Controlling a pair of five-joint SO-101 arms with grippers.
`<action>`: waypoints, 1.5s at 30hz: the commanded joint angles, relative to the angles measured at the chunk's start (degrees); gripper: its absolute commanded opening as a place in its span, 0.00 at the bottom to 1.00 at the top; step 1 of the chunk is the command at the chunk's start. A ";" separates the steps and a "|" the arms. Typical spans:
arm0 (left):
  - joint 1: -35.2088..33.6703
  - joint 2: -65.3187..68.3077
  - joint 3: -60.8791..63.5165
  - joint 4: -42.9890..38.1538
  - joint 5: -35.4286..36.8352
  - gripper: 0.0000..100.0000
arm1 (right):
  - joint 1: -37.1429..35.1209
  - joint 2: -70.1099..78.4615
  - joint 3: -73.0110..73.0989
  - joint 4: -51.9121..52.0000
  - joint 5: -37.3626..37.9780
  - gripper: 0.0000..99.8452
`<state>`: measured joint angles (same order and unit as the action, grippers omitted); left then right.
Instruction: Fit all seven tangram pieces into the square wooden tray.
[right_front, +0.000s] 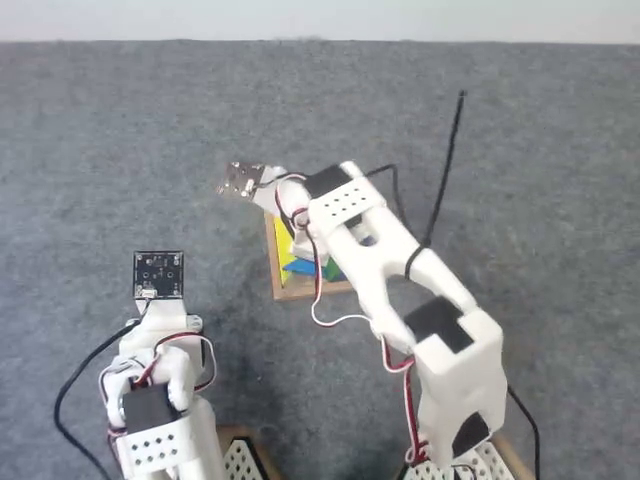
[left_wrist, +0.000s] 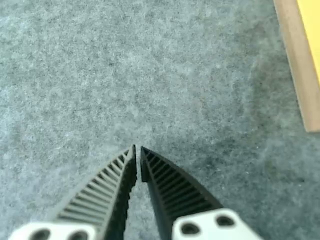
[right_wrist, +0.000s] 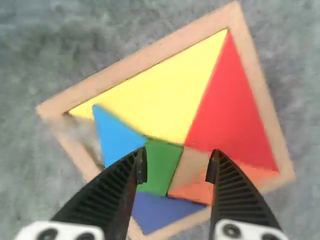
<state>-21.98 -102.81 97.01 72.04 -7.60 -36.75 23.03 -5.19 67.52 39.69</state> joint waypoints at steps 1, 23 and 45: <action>-0.18 -1.05 -0.48 0.26 -0.53 0.02 | 0.48 2.07 -3.16 -4.09 -0.88 0.21; -0.18 -1.05 -0.48 0.26 -0.53 0.02 | 0.31 -18.51 0.35 7.96 -9.58 0.09; -0.18 -1.05 -0.48 0.26 -0.53 0.02 | 32.84 -90.15 78.77 -5.23 -18.90 0.01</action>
<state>-21.98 -102.81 97.01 72.04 -7.60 -13.19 -57.93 67.16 64.18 17.01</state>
